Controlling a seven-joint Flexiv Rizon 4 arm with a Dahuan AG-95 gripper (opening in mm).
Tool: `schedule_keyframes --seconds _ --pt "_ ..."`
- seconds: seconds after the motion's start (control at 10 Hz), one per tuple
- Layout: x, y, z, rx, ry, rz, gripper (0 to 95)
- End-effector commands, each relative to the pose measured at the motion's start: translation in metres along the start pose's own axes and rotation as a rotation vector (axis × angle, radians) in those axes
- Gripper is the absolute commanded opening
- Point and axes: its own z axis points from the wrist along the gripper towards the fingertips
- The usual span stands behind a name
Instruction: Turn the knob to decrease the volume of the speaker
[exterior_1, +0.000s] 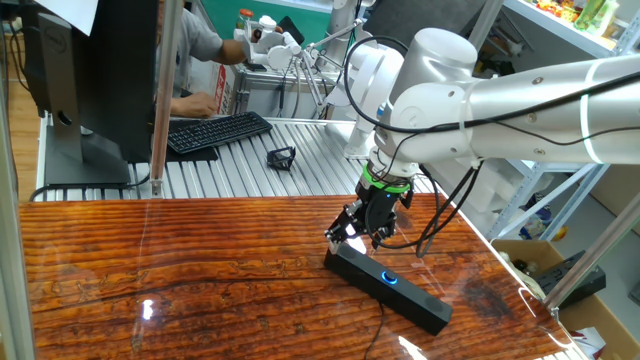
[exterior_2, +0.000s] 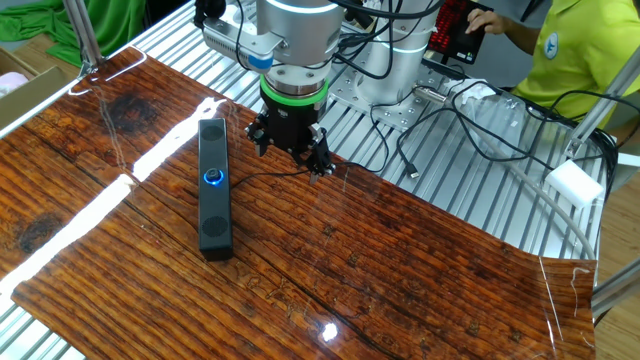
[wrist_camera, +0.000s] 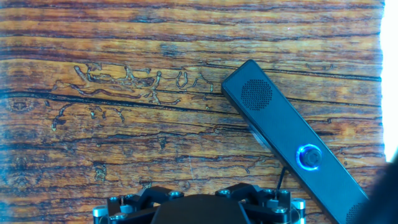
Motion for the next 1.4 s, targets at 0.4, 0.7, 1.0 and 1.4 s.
schedule_keyframes --seconds 0.4,0.7,1.0,1.4 --pt "0.0006 0.0000 0.0003 0.014 -0.038 0.161 0.0" --pt "0.0009 0.0000 0.0004 0.014 -0.038 0.160 0.0" --pt "0.0009 0.0000 0.0004 0.014 -0.038 0.155 0.0" --pt "0.0009 0.0000 0.0004 0.014 -0.038 0.139 0.0"
